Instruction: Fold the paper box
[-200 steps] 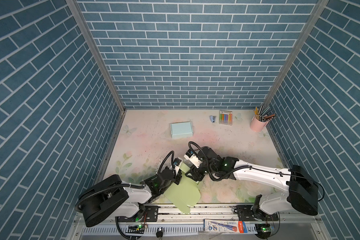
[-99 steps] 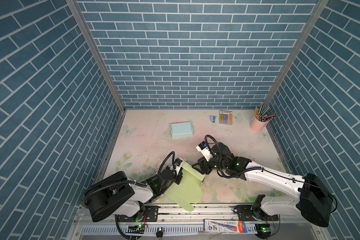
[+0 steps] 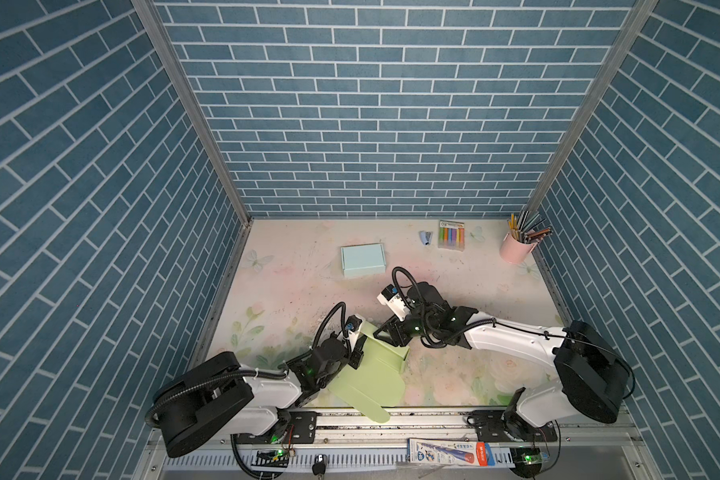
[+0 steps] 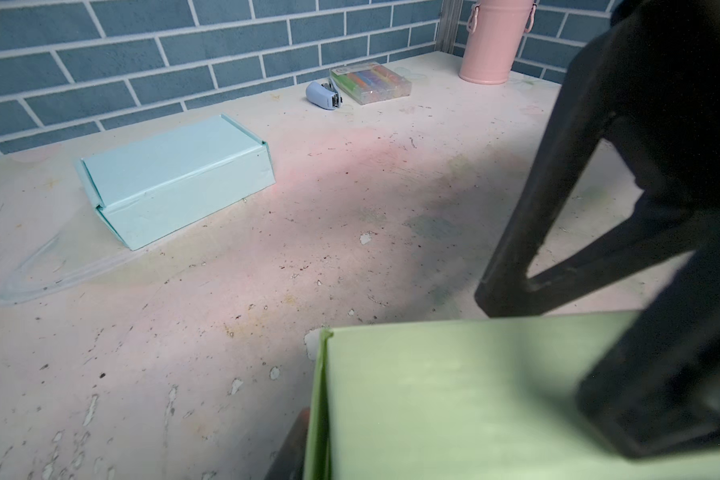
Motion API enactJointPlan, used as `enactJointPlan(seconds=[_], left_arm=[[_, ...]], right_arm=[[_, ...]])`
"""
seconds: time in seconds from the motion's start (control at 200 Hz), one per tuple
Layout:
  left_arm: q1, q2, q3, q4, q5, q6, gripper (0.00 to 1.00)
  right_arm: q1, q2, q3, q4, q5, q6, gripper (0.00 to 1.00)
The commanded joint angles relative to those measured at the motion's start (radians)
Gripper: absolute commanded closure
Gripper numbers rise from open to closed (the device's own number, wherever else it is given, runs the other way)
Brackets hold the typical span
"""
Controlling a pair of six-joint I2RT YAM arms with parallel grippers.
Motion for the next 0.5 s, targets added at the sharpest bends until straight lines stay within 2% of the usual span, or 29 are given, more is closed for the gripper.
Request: enactJointPlan(seconds=[0.0,0.175,0.3,0.495], left_arm=[[-0.018,-0.03,-0.006,-0.079,-0.034,-0.035,0.72],[-0.022,-0.049,-0.004,-0.097,-0.068,-0.039,0.85],[-0.023,-0.023,0.007,-0.09,-0.078,-0.03,0.86],[-0.022,0.008,-0.001,-0.032,-0.063,-0.02,0.87]], right_arm=[[-0.003,0.017,-0.001,0.014,-0.026,-0.005,0.6],[0.006,0.021,-0.017,0.041,-0.049,0.011,0.65],[0.034,0.033,-0.035,0.098,-0.094,0.049,0.65],[0.055,0.034,-0.114,0.316,-0.241,0.185,0.65]])
